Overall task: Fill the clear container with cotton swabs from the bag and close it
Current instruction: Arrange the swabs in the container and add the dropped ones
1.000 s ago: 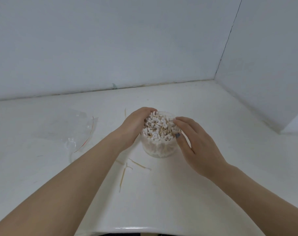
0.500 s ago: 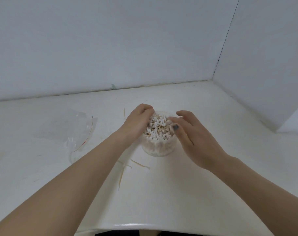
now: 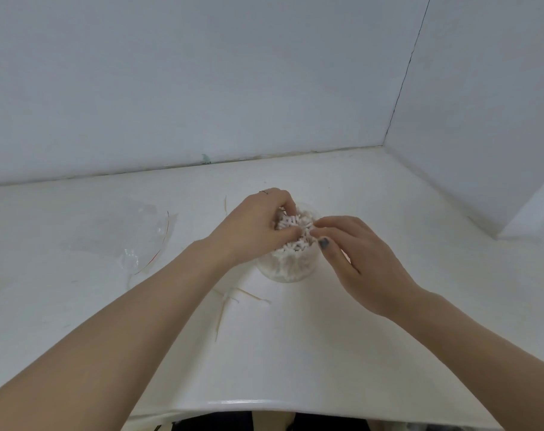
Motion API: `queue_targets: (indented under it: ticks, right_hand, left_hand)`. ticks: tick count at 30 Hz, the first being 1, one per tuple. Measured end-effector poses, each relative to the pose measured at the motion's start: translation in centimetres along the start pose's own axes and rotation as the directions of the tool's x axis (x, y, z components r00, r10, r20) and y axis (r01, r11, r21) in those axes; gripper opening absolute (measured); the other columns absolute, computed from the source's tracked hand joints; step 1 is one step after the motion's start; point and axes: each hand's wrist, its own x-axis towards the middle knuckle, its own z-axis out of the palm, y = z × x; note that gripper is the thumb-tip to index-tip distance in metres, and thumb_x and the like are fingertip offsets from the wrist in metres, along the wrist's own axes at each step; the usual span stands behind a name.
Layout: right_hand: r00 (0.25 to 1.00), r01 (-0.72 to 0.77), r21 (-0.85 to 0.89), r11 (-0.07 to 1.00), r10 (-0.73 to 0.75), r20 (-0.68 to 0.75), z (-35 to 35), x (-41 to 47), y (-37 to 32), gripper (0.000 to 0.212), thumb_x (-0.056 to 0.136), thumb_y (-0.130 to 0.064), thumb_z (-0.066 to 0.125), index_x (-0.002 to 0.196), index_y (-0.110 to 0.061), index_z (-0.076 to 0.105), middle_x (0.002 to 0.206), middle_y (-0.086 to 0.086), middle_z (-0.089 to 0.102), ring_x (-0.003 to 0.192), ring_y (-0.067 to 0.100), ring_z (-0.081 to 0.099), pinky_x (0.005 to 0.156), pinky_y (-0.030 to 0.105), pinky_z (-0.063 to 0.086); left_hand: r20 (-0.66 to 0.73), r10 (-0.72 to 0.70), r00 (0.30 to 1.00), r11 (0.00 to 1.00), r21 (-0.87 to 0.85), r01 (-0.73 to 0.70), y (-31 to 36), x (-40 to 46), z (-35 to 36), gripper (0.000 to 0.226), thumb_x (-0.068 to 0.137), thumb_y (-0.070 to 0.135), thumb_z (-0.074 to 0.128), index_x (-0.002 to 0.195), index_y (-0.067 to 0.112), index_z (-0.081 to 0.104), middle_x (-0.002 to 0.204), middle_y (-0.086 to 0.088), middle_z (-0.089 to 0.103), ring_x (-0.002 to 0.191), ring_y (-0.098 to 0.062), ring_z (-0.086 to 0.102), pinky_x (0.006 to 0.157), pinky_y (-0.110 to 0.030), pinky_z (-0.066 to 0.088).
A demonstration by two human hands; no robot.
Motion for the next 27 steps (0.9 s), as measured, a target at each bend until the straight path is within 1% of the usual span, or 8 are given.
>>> queue_targets:
  ticks: [5,9,12,15,18,23,25,27]
  right_hand:
    - [0.998,0.069,-0.015,0.998,-0.069,0.004,0.0,0.5,-0.1,0.038,0.105,-0.029,0.039,0.101,-0.013,0.074,0.111,-0.01,0.067,0.113,0.013,0.056,0.095,0.036,0.046]
    - [0.995,0.086,-0.086,0.993,-0.082,0.056,0.0,0.7,-0.2,0.043,0.105,-0.035,0.035,0.101,-0.015,0.073,0.113,-0.01,0.066,0.116,0.015,0.055,0.096,0.039,0.045]
    - [0.993,0.087,-0.104,0.991,-0.078,0.092,-0.2,1.0,-0.3,0.044,0.105,-0.037,0.033,0.101,-0.017,0.072,0.113,-0.01,0.064,0.114,0.014,0.055,0.096,0.038,0.045]
    - [0.999,0.015,0.022,1.0,-0.016,0.047,-0.6,0.8,-0.6,0.042,0.104,-0.038,0.034,0.116,-0.019,0.069,0.119,-0.011,0.062,0.115,0.009,0.054,0.097,0.027,0.044]
    - [1.0,0.015,0.042,0.999,-0.014,-0.015,-0.8,0.5,-0.6,0.039,0.104,-0.034,0.037,0.106,-0.015,0.071,0.11,-0.01,0.064,0.108,0.01,0.057,0.093,0.031,0.047]
    - [0.996,0.023,0.022,0.999,-0.025,0.084,-0.2,0.5,-0.3,0.044,0.105,-0.037,0.034,0.103,-0.016,0.072,0.107,-0.015,0.067,0.116,0.009,0.054,0.096,0.031,0.046]
    - [0.996,0.017,0.033,0.999,-0.02,0.09,-0.2,0.7,-0.3,0.046,0.105,-0.038,0.033,0.104,-0.017,0.073,0.108,-0.014,0.068,0.116,0.008,0.053,0.097,0.028,0.044]
    - [0.997,0.004,0.034,0.999,-0.006,0.072,-0.3,1.0,-0.4,0.046,0.104,-0.039,0.032,0.108,-0.017,0.072,0.113,-0.013,0.068,0.117,0.008,0.053,0.099,0.026,0.042]
  left_hand:
    - [-0.021,0.007,1.0,1.0,-0.003,-0.007,0.1,0.8,-0.2,0.013,0.097,0.03,0.067,0.088,0.02,0.067,0.1,0.007,0.071,0.099,-0.012,0.064,0.088,-0.035,0.052]
    - [-0.068,-0.179,0.981,0.96,-0.231,0.159,0.3,1.2,0.6,0.008,0.088,0.021,0.073,0.083,0.017,0.068,0.106,0.006,0.07,0.103,-0.01,0.064,0.088,-0.028,0.049]
    - [-0.122,-0.225,0.967,0.943,-0.278,0.185,0.5,1.7,1.2,0.009,0.086,0.018,0.073,0.082,0.021,0.066,0.105,0.003,0.068,0.102,-0.012,0.062,0.084,-0.026,0.047]
    - [-0.159,-0.26,0.952,0.931,-0.304,0.203,0.8,1.9,1.5,0.013,0.087,0.022,0.076,0.097,0.02,0.067,0.112,-0.002,0.06,0.104,-0.015,0.058,0.071,-0.012,0.044]
    - [-0.133,-0.286,0.949,0.906,-0.361,0.222,0.7,2.1,1.4,0.024,0.091,0.028,0.074,0.111,0.02,0.065,0.122,-0.004,0.053,0.101,-0.014,0.056,0.067,-0.008,0.042]
    - [-0.073,-0.326,0.942,0.912,-0.288,0.293,0.1,2.3,1.3,0.035,0.093,0.03,0.07,0.126,0.029,0.058,0.13,0.001,0.046,0.127,-0.021,0.045,0.08,-0.023,0.043]
    - [-0.02,-0.376,0.927,0.867,-0.36,0.344,0.1,2.5,1.2,0.037,0.094,0.031,0.07,0.129,0.029,0.057,0.132,0.002,0.052,0.119,-0.015,0.052,0.074,-0.023,0.047]
    - [0.008,-0.406,0.914,0.824,-0.43,0.37,0.1,2.6,1.0,0.037,0.093,0.028,0.072,0.128,0.025,0.06,0.129,0.002,0.057,0.097,-0.008,0.06,0.066,-0.023,0.05]
